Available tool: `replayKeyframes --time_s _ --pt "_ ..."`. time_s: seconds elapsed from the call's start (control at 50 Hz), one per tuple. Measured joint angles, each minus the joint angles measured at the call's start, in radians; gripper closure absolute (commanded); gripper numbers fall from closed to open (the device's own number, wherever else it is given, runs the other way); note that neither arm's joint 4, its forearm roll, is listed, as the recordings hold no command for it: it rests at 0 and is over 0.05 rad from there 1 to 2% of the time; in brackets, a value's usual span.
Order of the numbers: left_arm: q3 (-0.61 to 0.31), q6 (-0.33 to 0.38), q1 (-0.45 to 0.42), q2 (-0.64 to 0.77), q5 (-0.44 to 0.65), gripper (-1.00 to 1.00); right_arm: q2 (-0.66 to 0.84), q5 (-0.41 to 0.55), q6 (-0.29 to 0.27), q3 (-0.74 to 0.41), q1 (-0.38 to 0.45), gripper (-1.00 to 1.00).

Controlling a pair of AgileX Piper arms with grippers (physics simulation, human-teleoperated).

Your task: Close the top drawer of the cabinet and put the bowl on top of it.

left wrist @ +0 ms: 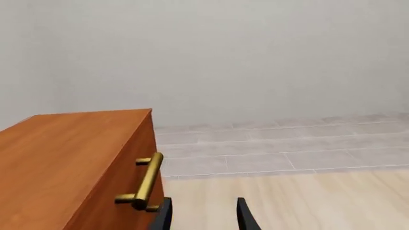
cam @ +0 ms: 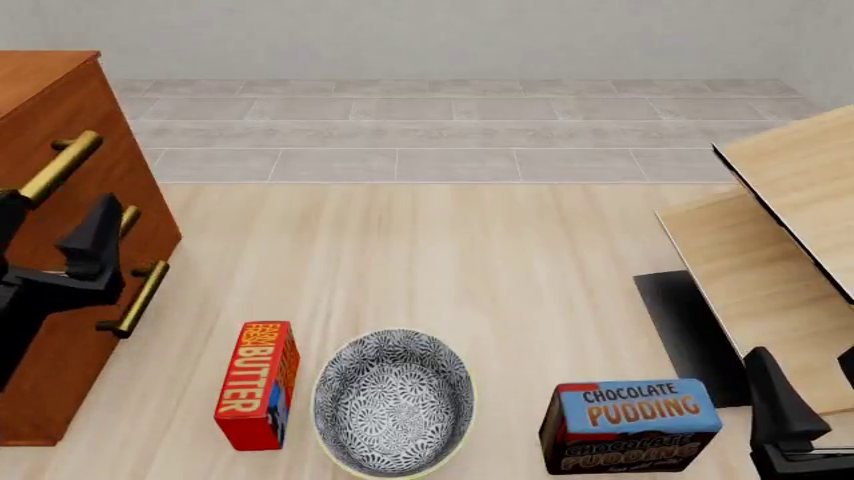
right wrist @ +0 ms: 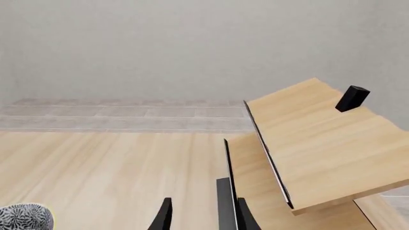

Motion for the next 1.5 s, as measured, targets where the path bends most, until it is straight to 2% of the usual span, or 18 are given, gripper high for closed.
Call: replayKeyframes --time_s 0.34,0.56,0.82,1.18,1.5 --pt "-0.064 0.062 -0.175 -0.057 0.176 -1.00 0.000 0.001 0.000 0.001 0.002 -1.00" --pt "-0.158 0.067 -0.279 -0.082 0.371 -1.00 0.001 0.004 -0.001 0.000 0.005 -1.00" --pt "-0.265 0.120 -0.412 -0.072 0.574 -1.00 0.001 0.005 0.000 0.000 0.005 -1.00" --pt "-0.393 0.040 -0.547 -0.065 0.808 -1.00 0.002 0.006 -0.002 0.001 0.006 -1.00" --pt "-0.393 0.003 -0.659 -0.012 0.847 -1.00 0.001 0.004 0.003 0.001 0.001 -1.00"
